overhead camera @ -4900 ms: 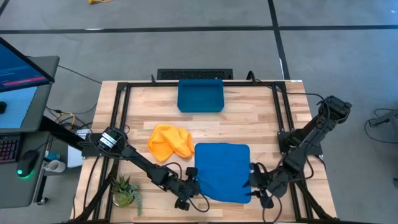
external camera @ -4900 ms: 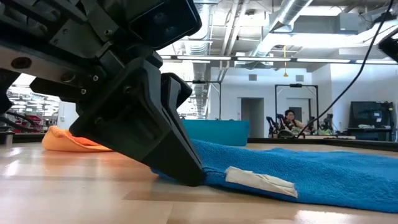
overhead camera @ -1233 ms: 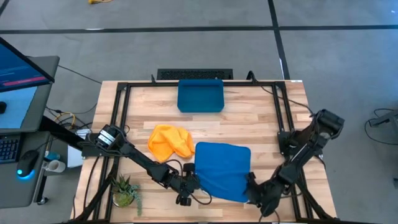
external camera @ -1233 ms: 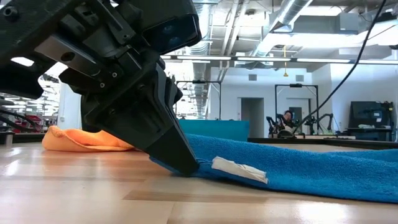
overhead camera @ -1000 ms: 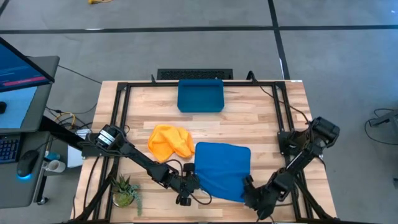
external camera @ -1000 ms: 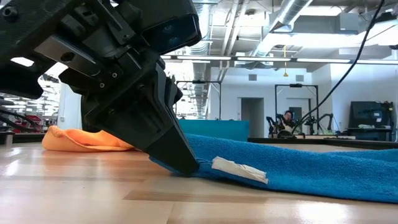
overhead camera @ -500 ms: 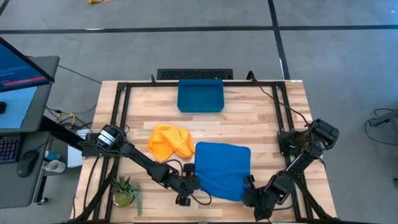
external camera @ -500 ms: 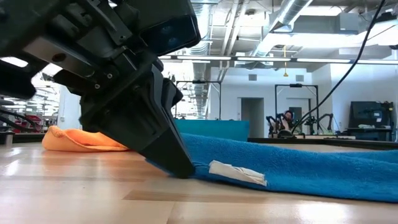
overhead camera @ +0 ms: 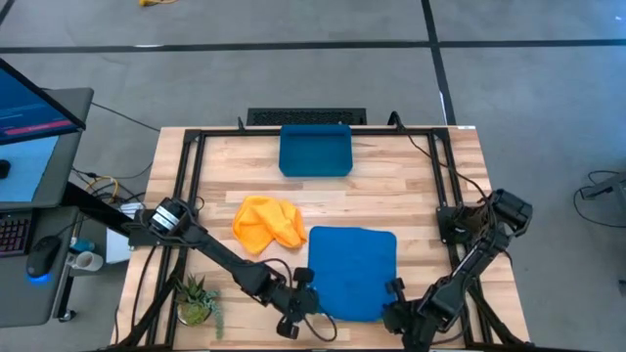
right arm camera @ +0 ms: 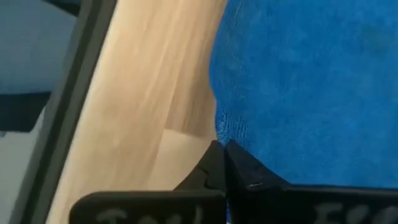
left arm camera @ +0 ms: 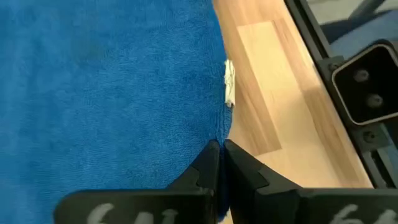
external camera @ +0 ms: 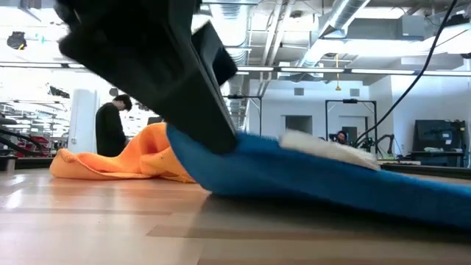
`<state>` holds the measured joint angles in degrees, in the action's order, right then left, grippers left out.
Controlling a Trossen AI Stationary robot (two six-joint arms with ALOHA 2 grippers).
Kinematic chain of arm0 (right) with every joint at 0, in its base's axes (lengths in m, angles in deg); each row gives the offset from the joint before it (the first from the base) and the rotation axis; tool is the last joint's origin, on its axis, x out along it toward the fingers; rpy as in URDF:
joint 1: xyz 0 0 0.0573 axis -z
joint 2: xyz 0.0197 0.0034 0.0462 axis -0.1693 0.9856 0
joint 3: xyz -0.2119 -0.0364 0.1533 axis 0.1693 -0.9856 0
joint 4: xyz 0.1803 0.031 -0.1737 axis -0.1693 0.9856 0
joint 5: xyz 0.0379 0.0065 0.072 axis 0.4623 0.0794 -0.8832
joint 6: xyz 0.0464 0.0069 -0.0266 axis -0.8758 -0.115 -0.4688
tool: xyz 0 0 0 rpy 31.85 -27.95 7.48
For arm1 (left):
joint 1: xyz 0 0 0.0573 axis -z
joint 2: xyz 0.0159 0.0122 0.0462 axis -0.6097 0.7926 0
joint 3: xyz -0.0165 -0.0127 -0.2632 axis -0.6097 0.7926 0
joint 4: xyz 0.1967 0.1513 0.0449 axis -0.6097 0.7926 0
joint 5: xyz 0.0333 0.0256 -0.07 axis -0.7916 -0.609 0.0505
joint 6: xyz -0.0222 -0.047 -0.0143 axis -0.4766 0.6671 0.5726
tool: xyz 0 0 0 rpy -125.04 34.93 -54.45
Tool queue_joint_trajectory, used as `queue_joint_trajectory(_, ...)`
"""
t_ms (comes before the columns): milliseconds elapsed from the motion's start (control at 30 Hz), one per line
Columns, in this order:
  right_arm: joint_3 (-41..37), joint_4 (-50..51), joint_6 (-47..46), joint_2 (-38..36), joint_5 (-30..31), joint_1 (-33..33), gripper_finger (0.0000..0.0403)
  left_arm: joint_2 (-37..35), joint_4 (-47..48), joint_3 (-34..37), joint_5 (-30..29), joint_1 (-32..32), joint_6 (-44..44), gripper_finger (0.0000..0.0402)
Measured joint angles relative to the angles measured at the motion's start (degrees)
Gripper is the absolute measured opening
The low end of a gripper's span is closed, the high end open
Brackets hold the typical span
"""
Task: Roll microfiber towels into tight, uniform cylinder then place into a basket
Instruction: Fold the blue microfiber towel
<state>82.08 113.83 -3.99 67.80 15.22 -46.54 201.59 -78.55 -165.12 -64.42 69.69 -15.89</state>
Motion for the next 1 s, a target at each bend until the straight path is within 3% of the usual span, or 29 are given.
queue_joint_trajectory(533, 12.9, 19.7, -8.8, -0.2, 2.8, -2.9, 0.0003, 0.0, 27.2, -16.8, -19.3, 6.5, -2.2, 0.0002)
queue_joint_trajectory(667, 14.5, 24.7, -8.8, -0.3, 4.9, -2.6, 0.0006, 0.0, 30.3, -17.3, -25.6, 6.6, -2.9, 0.0002)
queue_joint_trajectory(800, 14.3, 27.2, -8.8, -0.3, 9.4, -1.5, 0.0008, 0.2, 34.2, -17.0, -26.7, 4.4, 0.0, 0.0002)
queue_joint_trajectory(1000, 10.5, 27.2, -10.6, -0.3, 9.5, 1.9, 0.0006, 0.2, 33.0, -13.6, -26.9, -0.5, 1.7, 0.0002)
